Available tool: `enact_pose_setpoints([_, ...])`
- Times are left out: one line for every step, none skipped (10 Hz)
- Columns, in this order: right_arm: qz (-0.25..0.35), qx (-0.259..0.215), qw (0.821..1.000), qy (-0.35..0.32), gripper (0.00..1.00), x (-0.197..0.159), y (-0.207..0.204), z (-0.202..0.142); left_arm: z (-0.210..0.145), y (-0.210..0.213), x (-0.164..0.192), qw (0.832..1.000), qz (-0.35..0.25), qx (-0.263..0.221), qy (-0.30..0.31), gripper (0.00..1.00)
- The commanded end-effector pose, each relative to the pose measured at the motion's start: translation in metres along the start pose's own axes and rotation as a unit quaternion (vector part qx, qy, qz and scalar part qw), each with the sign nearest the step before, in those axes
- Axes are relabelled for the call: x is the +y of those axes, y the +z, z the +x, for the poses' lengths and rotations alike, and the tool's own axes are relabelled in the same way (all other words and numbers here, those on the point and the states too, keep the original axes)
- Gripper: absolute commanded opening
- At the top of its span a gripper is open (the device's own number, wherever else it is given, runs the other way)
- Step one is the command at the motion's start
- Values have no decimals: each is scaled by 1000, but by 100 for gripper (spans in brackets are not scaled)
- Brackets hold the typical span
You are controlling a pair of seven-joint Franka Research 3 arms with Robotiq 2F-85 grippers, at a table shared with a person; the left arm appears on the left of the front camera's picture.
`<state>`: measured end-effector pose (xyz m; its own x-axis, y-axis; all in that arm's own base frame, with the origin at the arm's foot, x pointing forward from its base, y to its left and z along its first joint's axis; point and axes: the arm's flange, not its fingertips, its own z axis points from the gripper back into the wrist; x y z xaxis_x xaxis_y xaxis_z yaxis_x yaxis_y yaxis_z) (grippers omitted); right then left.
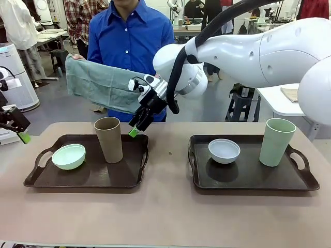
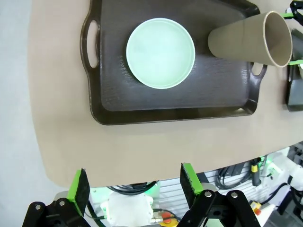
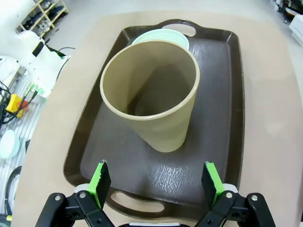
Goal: Set up a tray with a mat and arrange the tableware.
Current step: Pick up the Picnic Bowl and Reusable plastic cup from the Handle tray in front of the human's position and hold them in the air.
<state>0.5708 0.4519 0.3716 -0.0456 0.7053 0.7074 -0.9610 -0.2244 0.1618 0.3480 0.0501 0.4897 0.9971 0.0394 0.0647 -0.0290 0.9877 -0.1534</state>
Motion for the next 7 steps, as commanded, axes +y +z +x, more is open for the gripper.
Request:
enact_pose_setpoints([-6,-3,1000,3,100,3,1,-2,-1,2,0,1000,1,0,-3,100])
enact_pose_setpoints([-6,-3,1000,3,100,3,1,-2,-1,2,0,1000,1,0,-3,100])
enact_pose_setpoints([-1,-1,1000,-1,100,-1,1,-1,-1,2,0,1000,1,0,-3,100])
enact_pose_setpoints([9,-19,998,59,100,-6,-7,-7,0,0,0,1000,0,0,0,100])
enact_pose_setpoints([13,-41,996,84,100,-13,-19,-15,4,-13,-4,1000,4,-9,11,100])
enact_pose_setpoints([10,-52,993,105,100,-16,-33,-21,14,-26,-7,999,-2,-18,48,100])
enact_pose_setpoints([13,-55,992,114,100,-18,-44,-25,19,-33,-12,998,-14,-31,55,100])
